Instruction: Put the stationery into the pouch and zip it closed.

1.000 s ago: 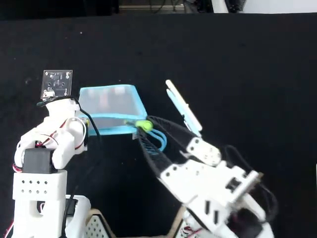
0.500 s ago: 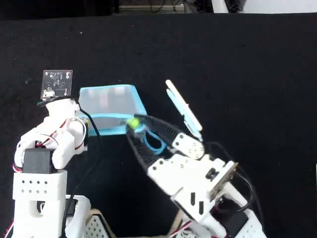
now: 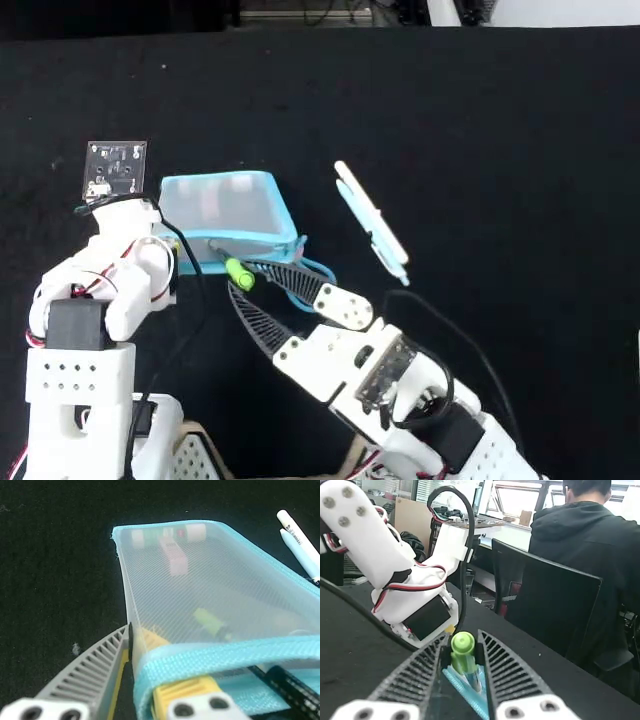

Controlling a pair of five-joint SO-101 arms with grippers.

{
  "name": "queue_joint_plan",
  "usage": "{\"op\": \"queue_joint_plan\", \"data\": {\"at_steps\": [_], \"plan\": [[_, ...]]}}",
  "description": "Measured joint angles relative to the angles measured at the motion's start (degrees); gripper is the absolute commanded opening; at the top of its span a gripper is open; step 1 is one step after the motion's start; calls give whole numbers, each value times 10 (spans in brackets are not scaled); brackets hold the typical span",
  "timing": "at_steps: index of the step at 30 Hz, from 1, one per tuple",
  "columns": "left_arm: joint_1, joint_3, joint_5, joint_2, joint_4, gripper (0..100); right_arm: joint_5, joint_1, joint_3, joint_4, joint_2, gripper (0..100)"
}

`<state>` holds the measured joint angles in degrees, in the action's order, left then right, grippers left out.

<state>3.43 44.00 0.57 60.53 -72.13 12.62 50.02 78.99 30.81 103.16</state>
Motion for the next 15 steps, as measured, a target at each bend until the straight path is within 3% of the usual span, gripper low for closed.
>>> {"op": "queue_joint_plan", "data": {"at_steps": [6, 12, 15], "plan": [[0, 0, 0, 0, 0, 30, 2, 0, 4, -6, -5, 12], [0, 0, 0, 0, 0, 30, 4, 4, -6, -18, -114, 19], [0, 0, 0, 0, 0, 30, 4, 14, -34, -9, -132, 108]]}}
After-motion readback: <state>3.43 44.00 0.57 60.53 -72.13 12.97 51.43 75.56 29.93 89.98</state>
